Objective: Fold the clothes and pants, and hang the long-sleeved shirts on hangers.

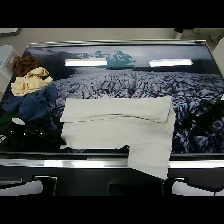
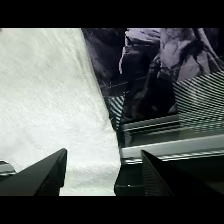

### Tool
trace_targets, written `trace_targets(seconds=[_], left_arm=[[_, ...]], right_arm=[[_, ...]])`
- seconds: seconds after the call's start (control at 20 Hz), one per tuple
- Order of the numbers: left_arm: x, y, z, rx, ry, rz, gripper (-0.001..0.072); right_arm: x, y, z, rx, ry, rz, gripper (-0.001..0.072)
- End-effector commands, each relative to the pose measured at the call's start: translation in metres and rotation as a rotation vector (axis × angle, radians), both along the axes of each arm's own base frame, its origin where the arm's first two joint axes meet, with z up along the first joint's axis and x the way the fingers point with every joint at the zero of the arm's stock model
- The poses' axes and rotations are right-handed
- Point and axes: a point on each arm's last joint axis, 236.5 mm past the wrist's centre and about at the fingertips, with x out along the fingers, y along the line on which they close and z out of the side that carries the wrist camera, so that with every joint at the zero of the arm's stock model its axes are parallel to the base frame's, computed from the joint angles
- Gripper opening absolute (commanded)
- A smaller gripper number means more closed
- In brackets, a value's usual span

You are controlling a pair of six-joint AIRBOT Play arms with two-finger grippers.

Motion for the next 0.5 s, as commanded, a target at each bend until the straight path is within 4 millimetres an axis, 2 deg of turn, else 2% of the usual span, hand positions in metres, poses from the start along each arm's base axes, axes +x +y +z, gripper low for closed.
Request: trace_targets(seconds=[0.0, 0.1, 0.15, 0.3, 0.4, 0.45], left_arm=[[-0.002, -0.008, -0.007, 0.01, -0.005, -0.01, 0.0278], [-0.002, -0.009, -0.008, 0.01, -0.007, -0.011, 0.0174], [-0.002, -0.009, -0.007, 0.009, -0.006, -0.011, 0.0166], [-0.005, -0.008, 0.001, -0.014, -0.003, -0.035, 0.0169], [-0.007, 0.003, 0.012, -0.023, -0.003, -0.045, 0.0204], [-0.007, 0.014, 0.017, -0.01, -0.008, -0.035, 0.0269]], right_arm=[[-0.003, 0.001, 0.001, 0.005, 0.007, 0.005, 0.056], [-0.01, 0.003, -0.003, -0.003, 0.011, 0.003, 0.056], [-0.015, 0.003, -0.007, -0.009, 0.019, 0.005, 0.0559], [-0.036, 0.011, -0.019, 0.012, 0.064, 0.017, 0.0559], [-0.043, 0.015, -0.023, 0.025, 0.083, 0.024, 0.0559], [-0.044, 0.015, -0.024, 0.026, 0.086, 0.024, 0.0559]])
